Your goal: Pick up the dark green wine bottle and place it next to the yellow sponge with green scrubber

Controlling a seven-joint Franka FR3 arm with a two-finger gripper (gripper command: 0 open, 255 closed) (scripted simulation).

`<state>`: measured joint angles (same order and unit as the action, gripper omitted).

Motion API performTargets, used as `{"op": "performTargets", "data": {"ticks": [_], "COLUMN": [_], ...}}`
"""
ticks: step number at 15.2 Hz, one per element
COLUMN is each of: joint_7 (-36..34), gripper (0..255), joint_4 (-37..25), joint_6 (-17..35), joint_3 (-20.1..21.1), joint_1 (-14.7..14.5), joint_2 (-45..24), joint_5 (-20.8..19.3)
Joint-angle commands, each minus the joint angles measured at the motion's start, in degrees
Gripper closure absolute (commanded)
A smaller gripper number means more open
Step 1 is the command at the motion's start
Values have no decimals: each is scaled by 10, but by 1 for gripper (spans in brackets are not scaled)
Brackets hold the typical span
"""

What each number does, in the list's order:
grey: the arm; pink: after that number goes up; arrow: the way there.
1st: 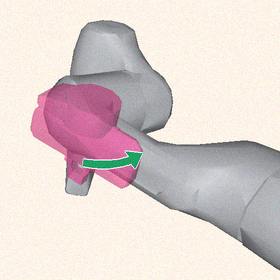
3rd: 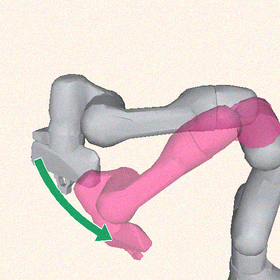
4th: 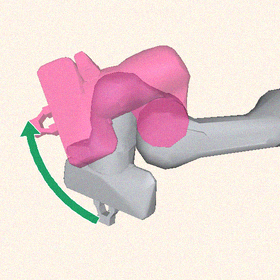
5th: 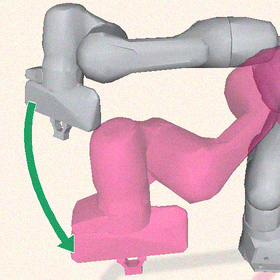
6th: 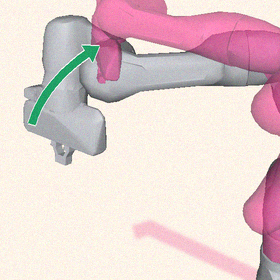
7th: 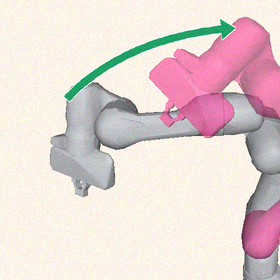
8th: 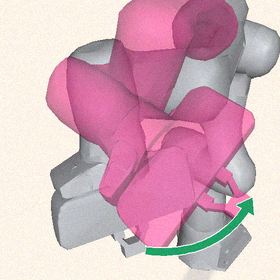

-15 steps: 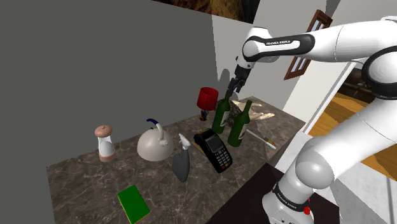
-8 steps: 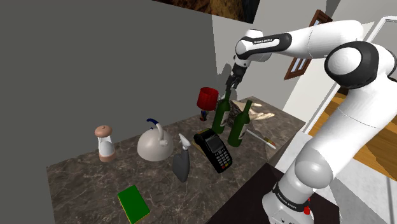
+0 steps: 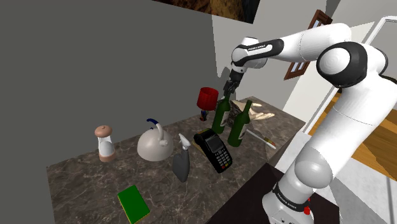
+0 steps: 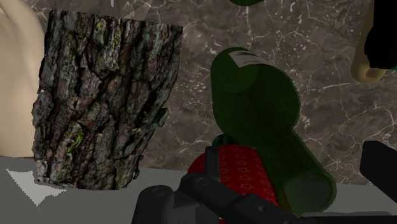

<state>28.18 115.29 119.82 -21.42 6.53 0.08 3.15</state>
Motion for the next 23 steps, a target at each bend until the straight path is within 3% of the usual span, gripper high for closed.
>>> {"op": "performTargets", "data": {"ticks": [1,7,8,17,23], "joint_7": [1,1,1,1,-5], "gripper": [0,0,255,255,255], "joint_4": [4,4,4,4,-30], "joint_6": [6,6,6,6,-39], "joint_3": [0,0,0,0,1], "joint_1": [0,0,0,0,0], "joint_2": [-2,-2,-2,-2,10], "joint_5": [1,1,1,1,-5]}}
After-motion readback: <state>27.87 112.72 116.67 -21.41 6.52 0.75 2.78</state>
